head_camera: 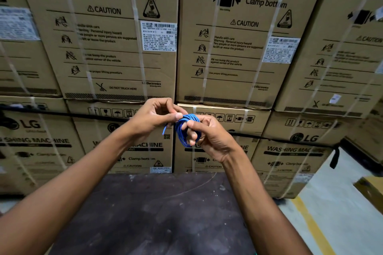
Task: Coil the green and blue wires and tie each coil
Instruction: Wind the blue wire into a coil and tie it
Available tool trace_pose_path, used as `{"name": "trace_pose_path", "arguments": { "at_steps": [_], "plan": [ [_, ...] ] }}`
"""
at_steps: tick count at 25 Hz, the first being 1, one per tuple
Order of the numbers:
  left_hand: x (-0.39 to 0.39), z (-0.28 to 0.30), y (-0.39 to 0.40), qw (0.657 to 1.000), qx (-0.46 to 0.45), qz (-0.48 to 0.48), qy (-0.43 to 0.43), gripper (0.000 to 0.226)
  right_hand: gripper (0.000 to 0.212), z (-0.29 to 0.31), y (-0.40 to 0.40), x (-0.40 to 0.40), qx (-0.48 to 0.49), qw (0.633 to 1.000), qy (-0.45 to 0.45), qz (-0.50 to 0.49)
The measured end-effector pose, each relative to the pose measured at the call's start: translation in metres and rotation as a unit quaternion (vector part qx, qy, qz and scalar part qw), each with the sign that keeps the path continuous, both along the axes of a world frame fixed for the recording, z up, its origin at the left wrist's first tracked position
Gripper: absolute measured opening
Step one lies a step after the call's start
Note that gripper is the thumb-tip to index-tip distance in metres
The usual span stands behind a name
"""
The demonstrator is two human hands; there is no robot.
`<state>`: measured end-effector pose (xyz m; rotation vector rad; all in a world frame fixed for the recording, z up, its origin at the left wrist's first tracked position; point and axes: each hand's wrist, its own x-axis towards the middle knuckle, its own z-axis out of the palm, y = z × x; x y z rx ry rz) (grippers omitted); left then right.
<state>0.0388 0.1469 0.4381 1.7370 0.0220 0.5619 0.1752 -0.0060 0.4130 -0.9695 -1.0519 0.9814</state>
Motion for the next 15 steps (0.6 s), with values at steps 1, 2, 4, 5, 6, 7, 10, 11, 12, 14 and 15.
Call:
{"name": "trace_pose_path", "arguments": {
  "at_steps": [1, 2, 4, 5, 6, 7, 10, 11, 12, 14, 15],
  "plan": [
    [0.000, -0.004, -0.002, 1.000, -0.018, -0.005, 0.002, 0.022, 0.014, -0.001, -0.001, -0.001, -0.002, 1.000, 0.008, -0.004],
    [-0.001, -0.008, -0.003, 0.999, -0.041, -0.016, 0.005, 0.021, 0.014, -0.001, -0.002, -0.002, -0.004, 1.000, 0.019, -0.002],
    [-0.004, -0.015, -0.001, 0.994, -0.088, -0.062, 0.019, 0.023, 0.019, -0.004, -0.004, -0.004, -0.004, 0.999, 0.045, 0.020],
    [-0.005, -0.019, 0.001, 0.990, -0.108, -0.088, 0.027, 0.027, 0.021, -0.006, -0.004, -0.004, -0.003, 0.998, 0.058, 0.034],
    [-0.006, -0.021, 0.003, 0.987, -0.122, -0.102, 0.035, 0.031, 0.021, -0.008, -0.005, -0.005, -0.003, 0.997, 0.065, 0.045],
    [-0.006, -0.022, 0.005, 0.986, -0.126, -0.106, 0.040, 0.035, 0.021, -0.010, -0.004, -0.006, -0.002, 0.997, 0.066, 0.050],
    [-0.009, -0.022, 0.004, 0.989, -0.103, -0.098, 0.043, 0.038, 0.017, -0.016, -0.004, -0.009, 0.001, 0.996, 0.080, 0.048],
    [-0.010, -0.022, 0.003, 0.991, -0.091, -0.090, 0.044, 0.039, 0.014, -0.017, -0.004, -0.011, 0.001, 0.995, 0.090, 0.043],
    [-0.012, -0.020, 0.002, 0.992, -0.079, -0.081, 0.047, 0.042, 0.012, -0.018, -0.005, -0.013, 0.002, 0.994, 0.101, 0.039],
    [-0.015, -0.017, 0.005, 0.994, -0.065, -0.071, 0.056, 0.049, 0.012, -0.021, -0.004, -0.018, 0.002, 0.993, 0.115, 0.040],
    [-0.018, -0.016, 0.007, 0.994, -0.063, -0.071, 0.060, 0.049, 0.011, -0.022, -0.003, -0.020, 0.004, 0.992, 0.115, 0.043]
  ]
}}
